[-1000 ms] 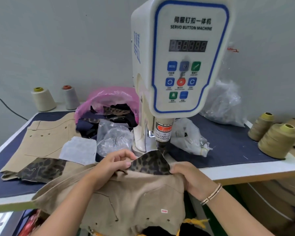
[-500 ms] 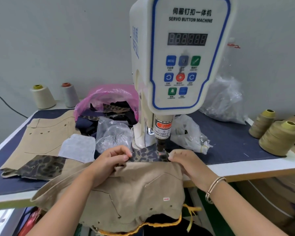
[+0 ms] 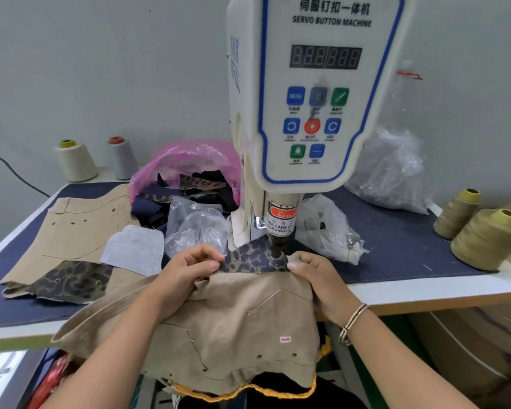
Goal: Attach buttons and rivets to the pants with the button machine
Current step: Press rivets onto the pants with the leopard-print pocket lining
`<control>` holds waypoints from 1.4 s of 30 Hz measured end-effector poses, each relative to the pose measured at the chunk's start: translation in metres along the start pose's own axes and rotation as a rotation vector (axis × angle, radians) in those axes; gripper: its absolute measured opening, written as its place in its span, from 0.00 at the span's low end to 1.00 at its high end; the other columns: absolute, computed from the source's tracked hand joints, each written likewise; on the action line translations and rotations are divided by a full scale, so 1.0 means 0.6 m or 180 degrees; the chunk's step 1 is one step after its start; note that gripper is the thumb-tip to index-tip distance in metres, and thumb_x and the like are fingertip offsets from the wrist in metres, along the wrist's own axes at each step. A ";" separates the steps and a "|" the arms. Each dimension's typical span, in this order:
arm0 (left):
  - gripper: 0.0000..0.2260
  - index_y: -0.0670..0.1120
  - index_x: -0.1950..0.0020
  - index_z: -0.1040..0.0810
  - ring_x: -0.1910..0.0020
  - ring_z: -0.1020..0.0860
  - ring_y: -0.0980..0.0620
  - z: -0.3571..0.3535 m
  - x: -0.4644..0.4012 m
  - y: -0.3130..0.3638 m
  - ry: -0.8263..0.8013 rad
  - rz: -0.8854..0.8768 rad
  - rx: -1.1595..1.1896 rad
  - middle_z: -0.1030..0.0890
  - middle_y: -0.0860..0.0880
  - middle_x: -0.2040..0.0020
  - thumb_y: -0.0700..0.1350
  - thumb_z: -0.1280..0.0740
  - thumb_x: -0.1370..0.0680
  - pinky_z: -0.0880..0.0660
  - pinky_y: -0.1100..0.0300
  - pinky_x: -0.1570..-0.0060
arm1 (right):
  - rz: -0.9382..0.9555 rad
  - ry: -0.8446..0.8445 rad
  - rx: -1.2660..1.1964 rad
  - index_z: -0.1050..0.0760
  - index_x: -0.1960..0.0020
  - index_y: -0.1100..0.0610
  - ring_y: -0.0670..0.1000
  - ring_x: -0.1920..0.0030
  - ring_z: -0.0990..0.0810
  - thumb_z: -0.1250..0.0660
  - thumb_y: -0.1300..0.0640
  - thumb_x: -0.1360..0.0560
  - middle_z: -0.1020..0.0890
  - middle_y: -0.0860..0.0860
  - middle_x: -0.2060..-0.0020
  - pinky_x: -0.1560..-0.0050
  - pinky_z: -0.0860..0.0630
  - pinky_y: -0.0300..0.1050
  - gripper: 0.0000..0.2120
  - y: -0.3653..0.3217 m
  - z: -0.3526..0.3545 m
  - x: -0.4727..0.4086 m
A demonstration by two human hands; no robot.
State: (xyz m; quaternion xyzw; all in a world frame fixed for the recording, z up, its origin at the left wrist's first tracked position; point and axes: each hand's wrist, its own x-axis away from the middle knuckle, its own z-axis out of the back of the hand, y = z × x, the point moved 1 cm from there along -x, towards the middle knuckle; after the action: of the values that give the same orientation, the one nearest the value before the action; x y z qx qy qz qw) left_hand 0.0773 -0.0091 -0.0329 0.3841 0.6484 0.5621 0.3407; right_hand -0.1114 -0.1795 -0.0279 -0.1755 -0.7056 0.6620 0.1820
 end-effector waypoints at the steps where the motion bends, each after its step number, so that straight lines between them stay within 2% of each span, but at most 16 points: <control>1: 0.06 0.52 0.62 0.18 0.69 0.28 0.60 0.000 -0.001 -0.001 0.0045 -0.0040 -0.0002 0.25 0.55 0.68 0.41 0.31 0.32 0.30 0.70 0.67 | 0.0045 -0.0018 -0.0044 0.20 0.66 0.50 0.42 0.67 0.24 0.39 0.64 0.22 0.21 0.46 0.69 0.62 0.28 0.37 0.18 0.001 -0.001 -0.001; 3: 0.06 0.52 0.61 0.20 0.68 0.28 0.60 0.000 -0.002 -0.002 0.0117 -0.0144 0.0024 0.26 0.56 0.68 0.41 0.30 0.31 0.29 0.70 0.67 | 0.0190 0.0010 -0.0057 0.20 0.66 0.49 0.40 0.66 0.25 0.39 0.64 0.23 0.21 0.44 0.69 0.62 0.28 0.35 0.18 0.003 -0.005 -0.001; 6: 0.07 0.53 0.60 0.20 0.68 0.27 0.59 0.003 -0.002 -0.007 0.0236 -0.0223 0.0163 0.25 0.54 0.66 0.40 0.31 0.32 0.28 0.69 0.66 | 0.0498 0.0150 0.0135 0.22 0.67 0.47 0.39 0.66 0.29 0.37 0.58 0.27 0.25 0.41 0.70 0.62 0.30 0.33 0.13 0.005 -0.014 0.001; 9: 0.09 0.54 0.60 0.19 0.68 0.26 0.59 0.005 0.000 -0.010 0.0259 -0.0259 0.0338 0.23 0.55 0.65 0.39 0.31 0.32 0.28 0.69 0.66 | 0.0839 0.0414 0.0244 0.23 0.65 0.47 0.40 0.65 0.30 0.36 0.58 0.28 0.27 0.42 0.70 0.60 0.30 0.32 0.10 0.015 -0.022 0.000; 11: 0.08 0.54 0.61 0.19 0.66 0.26 0.57 0.007 -0.001 -0.012 0.0305 -0.0212 0.0370 0.22 0.53 0.64 0.40 0.30 0.33 0.27 0.65 0.63 | 0.0938 0.0630 0.0267 0.24 0.64 0.48 0.41 0.65 0.31 0.35 0.59 0.26 0.28 0.45 0.69 0.61 0.30 0.31 0.10 0.019 -0.025 -0.003; 13: 0.06 0.52 0.61 0.20 0.65 0.28 0.53 0.008 -0.003 -0.012 0.0351 -0.0149 0.0188 0.25 0.49 0.64 0.41 0.29 0.32 0.31 0.61 0.61 | 0.0805 0.0746 0.0319 0.24 0.65 0.49 0.43 0.66 0.31 0.35 0.61 0.24 0.28 0.46 0.70 0.63 0.30 0.32 0.13 0.022 -0.024 -0.007; 15: 0.05 0.51 0.62 0.22 0.67 0.31 0.54 0.004 -0.003 -0.012 0.0377 -0.0142 0.0022 0.29 0.49 0.65 0.41 0.30 0.31 0.33 0.63 0.65 | 0.0582 0.0755 0.0391 0.27 0.69 0.49 0.42 0.68 0.31 0.36 0.61 0.23 0.29 0.45 0.73 0.65 0.31 0.33 0.17 0.022 -0.021 -0.009; 18: 0.06 0.51 0.63 0.23 0.70 0.31 0.57 0.004 -0.003 -0.011 0.0340 -0.0157 0.0034 0.29 0.51 0.66 0.41 0.30 0.31 0.33 0.67 0.70 | 0.0480 0.0647 0.0325 0.31 0.73 0.50 0.43 0.69 0.34 0.38 0.64 0.23 0.32 0.45 0.74 0.66 0.34 0.36 0.21 0.020 -0.020 -0.008; 22: 0.06 0.51 0.62 0.23 0.74 0.31 0.59 0.011 -0.002 -0.011 0.0117 -0.0135 0.0348 0.28 0.53 0.69 0.39 0.31 0.30 0.32 0.69 0.74 | 0.0468 0.0268 0.0052 0.25 0.71 0.48 0.41 0.68 0.31 0.39 0.65 0.22 0.27 0.44 0.72 0.65 0.32 0.34 0.22 0.020 -0.016 -0.003; 27: 0.07 0.50 0.62 0.23 0.72 0.29 0.59 0.014 -0.006 -0.013 0.0130 -0.0085 0.0477 0.28 0.52 0.68 0.38 0.30 0.31 0.29 0.68 0.72 | 0.0397 0.0174 0.0090 0.25 0.72 0.47 0.39 0.70 0.31 0.40 0.65 0.23 0.27 0.42 0.73 0.66 0.32 0.32 0.22 0.021 -0.014 -0.007; 33: 0.07 0.50 0.62 0.23 0.72 0.28 0.59 0.014 -0.007 -0.012 0.0092 -0.0133 0.0538 0.27 0.53 0.67 0.38 0.30 0.31 0.29 0.69 0.72 | 0.0377 0.0176 0.0039 0.26 0.72 0.48 0.41 0.69 0.31 0.37 0.56 0.29 0.28 0.43 0.73 0.65 0.33 0.35 0.13 0.020 -0.017 -0.007; 36: 0.08 0.50 0.62 0.23 0.73 0.29 0.59 0.014 -0.007 -0.012 0.0083 -0.0138 0.0546 0.28 0.53 0.68 0.38 0.30 0.31 0.29 0.69 0.72 | 0.0371 0.0187 0.0066 0.26 0.72 0.48 0.41 0.69 0.31 0.37 0.57 0.28 0.28 0.43 0.73 0.65 0.33 0.35 0.15 0.022 -0.016 -0.007; 39: 0.08 0.51 0.62 0.24 0.72 0.29 0.59 0.015 -0.008 -0.012 0.0082 -0.0132 0.0495 0.28 0.53 0.68 0.38 0.30 0.31 0.29 0.69 0.72 | 0.0376 0.0185 0.0187 0.25 0.71 0.47 0.40 0.69 0.30 0.39 0.62 0.22 0.27 0.42 0.73 0.66 0.32 0.33 0.21 0.024 -0.014 -0.008; 42: 0.08 0.51 0.63 0.24 0.71 0.28 0.58 0.014 -0.007 -0.013 0.0090 -0.0120 0.0463 0.28 0.53 0.67 0.38 0.29 0.31 0.28 0.68 0.70 | 0.0382 0.0190 0.0208 0.26 0.71 0.46 0.40 0.69 0.31 0.39 0.62 0.22 0.27 0.42 0.73 0.66 0.32 0.33 0.21 0.023 -0.014 -0.006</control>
State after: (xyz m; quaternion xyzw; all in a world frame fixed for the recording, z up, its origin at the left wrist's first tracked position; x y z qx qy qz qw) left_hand 0.0858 -0.0092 -0.0415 0.3875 0.6994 0.5124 0.3132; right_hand -0.1038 -0.1732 -0.0411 -0.2311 -0.6660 0.6889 0.1686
